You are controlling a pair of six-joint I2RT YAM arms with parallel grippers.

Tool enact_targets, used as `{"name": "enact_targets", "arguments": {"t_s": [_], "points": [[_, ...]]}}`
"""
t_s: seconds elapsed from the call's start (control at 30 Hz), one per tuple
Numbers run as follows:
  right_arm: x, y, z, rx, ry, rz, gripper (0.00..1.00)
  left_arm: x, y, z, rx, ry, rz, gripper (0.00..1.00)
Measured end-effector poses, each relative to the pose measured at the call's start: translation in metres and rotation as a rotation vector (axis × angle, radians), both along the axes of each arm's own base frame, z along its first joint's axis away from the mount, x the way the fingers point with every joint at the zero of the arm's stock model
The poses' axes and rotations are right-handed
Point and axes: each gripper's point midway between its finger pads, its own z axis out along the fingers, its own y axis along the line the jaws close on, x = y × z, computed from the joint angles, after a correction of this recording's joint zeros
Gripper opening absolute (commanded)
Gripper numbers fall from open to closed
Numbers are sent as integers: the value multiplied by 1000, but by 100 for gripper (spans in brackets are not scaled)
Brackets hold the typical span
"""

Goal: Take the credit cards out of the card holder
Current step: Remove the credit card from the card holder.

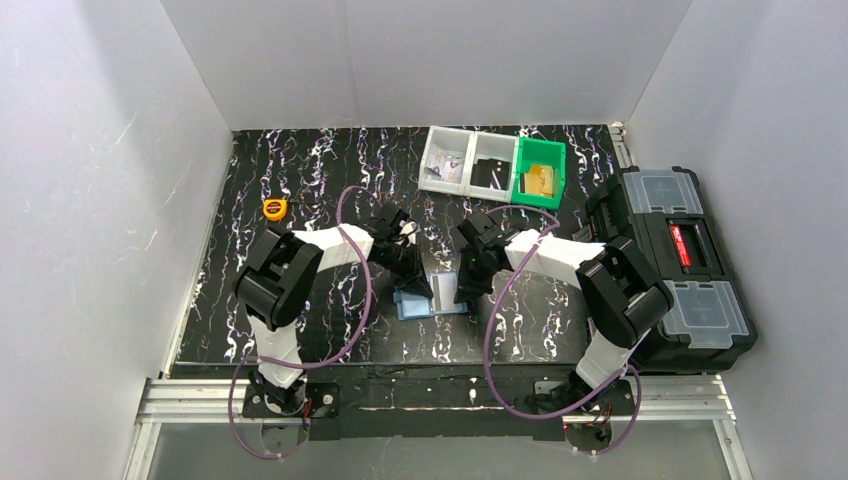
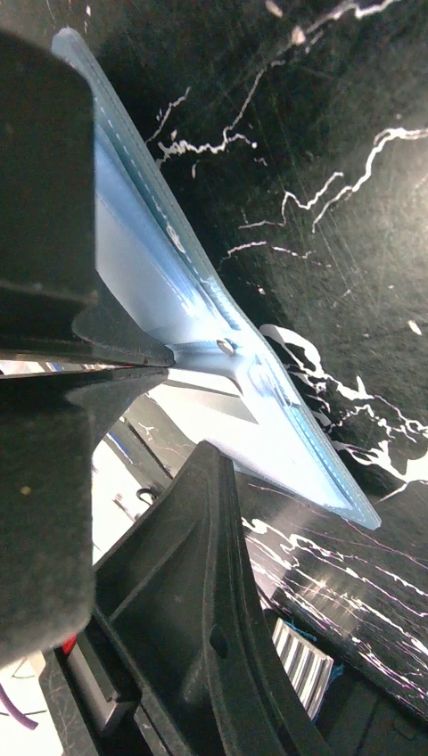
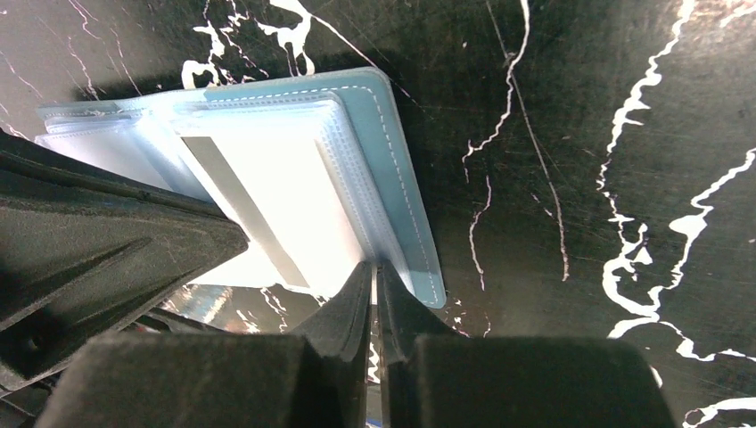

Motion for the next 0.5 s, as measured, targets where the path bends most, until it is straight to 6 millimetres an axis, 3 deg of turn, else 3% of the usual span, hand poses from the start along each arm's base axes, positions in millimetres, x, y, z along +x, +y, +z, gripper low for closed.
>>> {"name": "enact_targets", "arguments": {"t_s": [0.5], "points": [[0, 3, 0, 16, 14, -14, 7, -3, 12, 1, -16, 16, -2, 0]]}}
